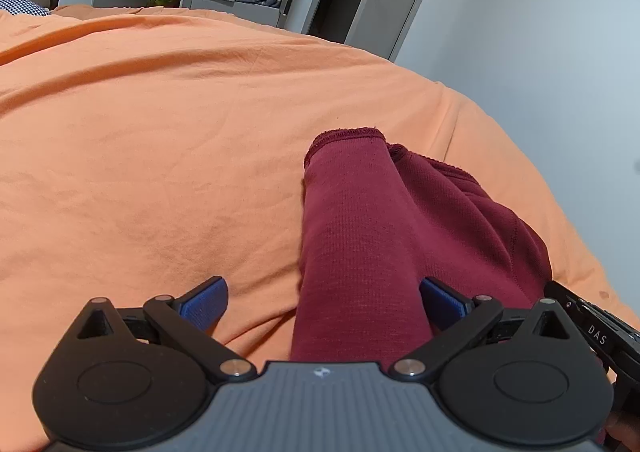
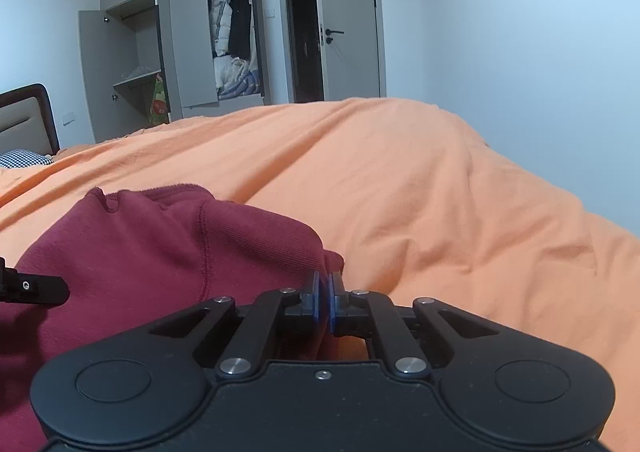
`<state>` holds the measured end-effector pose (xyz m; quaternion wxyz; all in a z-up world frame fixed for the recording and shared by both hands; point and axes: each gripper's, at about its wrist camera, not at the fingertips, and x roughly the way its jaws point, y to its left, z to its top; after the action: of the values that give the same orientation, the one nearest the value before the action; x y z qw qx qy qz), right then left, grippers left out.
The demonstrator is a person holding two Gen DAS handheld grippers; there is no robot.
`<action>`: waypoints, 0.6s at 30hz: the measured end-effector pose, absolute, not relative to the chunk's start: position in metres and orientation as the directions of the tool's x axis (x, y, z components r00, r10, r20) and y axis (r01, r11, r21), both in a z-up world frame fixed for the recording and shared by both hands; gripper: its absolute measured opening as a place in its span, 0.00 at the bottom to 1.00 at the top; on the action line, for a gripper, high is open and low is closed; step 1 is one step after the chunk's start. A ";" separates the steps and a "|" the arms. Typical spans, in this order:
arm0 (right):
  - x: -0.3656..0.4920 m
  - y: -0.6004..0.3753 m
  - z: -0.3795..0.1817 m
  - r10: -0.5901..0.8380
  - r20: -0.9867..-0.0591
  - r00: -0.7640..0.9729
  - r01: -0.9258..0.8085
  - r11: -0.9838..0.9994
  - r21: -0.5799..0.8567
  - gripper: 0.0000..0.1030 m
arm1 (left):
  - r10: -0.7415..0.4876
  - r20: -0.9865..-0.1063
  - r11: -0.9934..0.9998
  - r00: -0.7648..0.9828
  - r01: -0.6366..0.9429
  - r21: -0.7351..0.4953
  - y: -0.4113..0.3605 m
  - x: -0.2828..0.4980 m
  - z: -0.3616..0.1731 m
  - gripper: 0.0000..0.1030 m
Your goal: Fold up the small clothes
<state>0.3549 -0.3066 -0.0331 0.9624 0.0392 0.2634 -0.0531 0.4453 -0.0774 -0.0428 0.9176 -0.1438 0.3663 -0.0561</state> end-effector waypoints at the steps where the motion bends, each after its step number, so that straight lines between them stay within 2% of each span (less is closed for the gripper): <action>1: 0.356 -0.307 -0.034 -0.081 -0.515 0.854 0.126 0.991 0.052 0.06 | -0.207 -0.656 0.953 0.726 -0.001 -0.302 -0.078 0.445 -0.043 1.00; 8: 0.359 -0.313 -0.037 -0.086 -0.514 0.853 0.150 0.985 0.085 0.21 | -0.204 -0.654 0.955 0.728 0.000 -0.298 -0.081 0.444 -0.041 1.00; 10: 0.359 -0.314 -0.037 -0.092 -0.512 0.854 0.162 0.982 0.093 0.30 | -0.204 -0.653 0.955 0.730 0.002 -0.296 -0.081 0.443 -0.041 1.00; 11: 0.358 -0.316 -0.037 -0.105 -0.513 0.852 0.178 0.979 0.094 0.43 | -0.204 -0.652 0.955 0.730 0.003 -0.296 -0.081 0.442 -0.040 1.00; 12: 0.358 -0.318 -0.037 -0.124 -0.516 0.847 0.202 0.975 0.097 0.60 | -0.205 -0.652 0.955 0.730 0.004 -0.296 -0.080 0.442 -0.040 1.00; 13: 0.357 -0.319 -0.036 -0.137 -0.519 0.844 0.221 0.970 0.103 0.69 | -0.205 -0.652 0.955 0.730 0.004 -0.296 -0.080 0.442 -0.040 1.00; 14: 0.357 -0.321 -0.036 -0.143 -0.519 0.843 0.233 0.966 0.111 0.82 | -0.205 -0.652 0.955 0.730 0.004 -0.295 -0.080 0.441 -0.039 1.00; 18: 0.346 -0.320 -0.027 -0.141 -0.488 0.862 0.226 0.967 0.121 0.93 | -0.208 -0.649 0.952 0.732 -0.001 -0.307 -0.078 0.438 -0.034 1.00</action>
<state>0.3464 -0.3203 -0.0269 0.9608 0.0872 0.2451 -0.0956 0.4381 -0.0777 -0.0338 0.9193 -0.1448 0.3616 -0.0562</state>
